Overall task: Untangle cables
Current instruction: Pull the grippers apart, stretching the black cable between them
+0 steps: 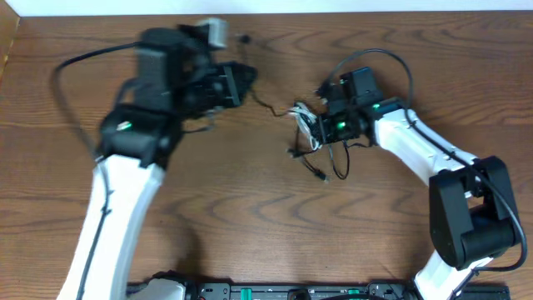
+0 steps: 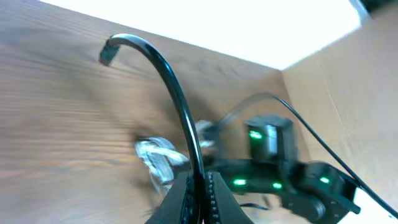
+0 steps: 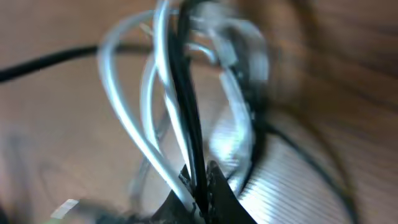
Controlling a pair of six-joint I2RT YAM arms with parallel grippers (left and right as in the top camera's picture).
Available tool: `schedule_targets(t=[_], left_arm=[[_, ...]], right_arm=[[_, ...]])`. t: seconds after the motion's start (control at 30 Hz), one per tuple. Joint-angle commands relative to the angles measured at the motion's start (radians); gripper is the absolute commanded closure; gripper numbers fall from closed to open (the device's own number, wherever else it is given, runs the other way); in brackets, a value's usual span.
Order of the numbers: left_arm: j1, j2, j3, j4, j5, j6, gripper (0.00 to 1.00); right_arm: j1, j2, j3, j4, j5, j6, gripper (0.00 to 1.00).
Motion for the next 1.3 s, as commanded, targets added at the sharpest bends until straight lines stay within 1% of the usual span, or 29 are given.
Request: schedule_targets(t=[0.0,0.1,0.2,0.3,0.33,0.4,0.53,0.7,0.87,1.0,1.1,1.17,1.27], left_arm=[[0.100,-0.056,0.010,-0.051,-0.062,0.017,0.93],[0.180,-0.060,0.009,-0.122,-0.106,0.018,0.93],[0.235,-0.046,0.001,-0.170,-0.109,0.029,0.92],[0.257,-0.027,-0.006,-0.198,-0.109,0.068,0.93],[0.264,-0.016,-0.006,-0.212,-0.109,0.086,0.93],[0.270,-0.001,-0.006,-0.226,-0.114,0.105,0.93],[0.273,0.023,-0.006,-0.253,-0.186,0.107,0.93],[0.273,0.035,-0.010,-0.259,-0.260,0.111,0.93],[0.273,0.041,-0.011,-0.269,-0.386,0.116,0.93],[0.278,0.058,-0.011,-0.275,-0.487,0.156,0.92],[0.300,0.086,-0.011,-0.288,-0.478,0.156,0.93],[0.314,0.110,-0.011,-0.300,-0.453,0.156,0.92],[0.324,0.152,-0.011,-0.318,-0.423,0.166,0.93]], right_arm=[[-0.077,-0.003,0.012,-0.014,0.084,0.160,0.99],[-0.115,-0.039,0.018,-0.015,0.027,0.159,0.99],[-0.140,-0.119,0.033,-0.019,-0.074,0.109,0.99],[-0.162,-0.207,0.044,-0.025,-0.152,0.110,0.99],[-0.177,-0.261,0.049,-0.026,-0.173,0.125,0.99],[-0.199,-0.337,0.053,-0.026,-0.172,0.166,0.99],[-0.257,-0.471,0.053,-0.029,-0.172,0.219,0.99],[-0.354,-0.595,0.053,-0.066,-0.169,0.235,0.99],[-0.457,-0.635,0.053,-0.130,-0.161,0.229,0.99],[-0.550,-0.633,0.053,-0.210,-0.114,0.211,0.99],[-0.616,-0.632,0.053,-0.243,-0.112,0.153,0.99],[-0.643,-0.628,0.053,-0.254,-0.112,0.111,0.99],[-0.665,-0.616,0.053,-0.286,-0.113,0.086,0.99]])
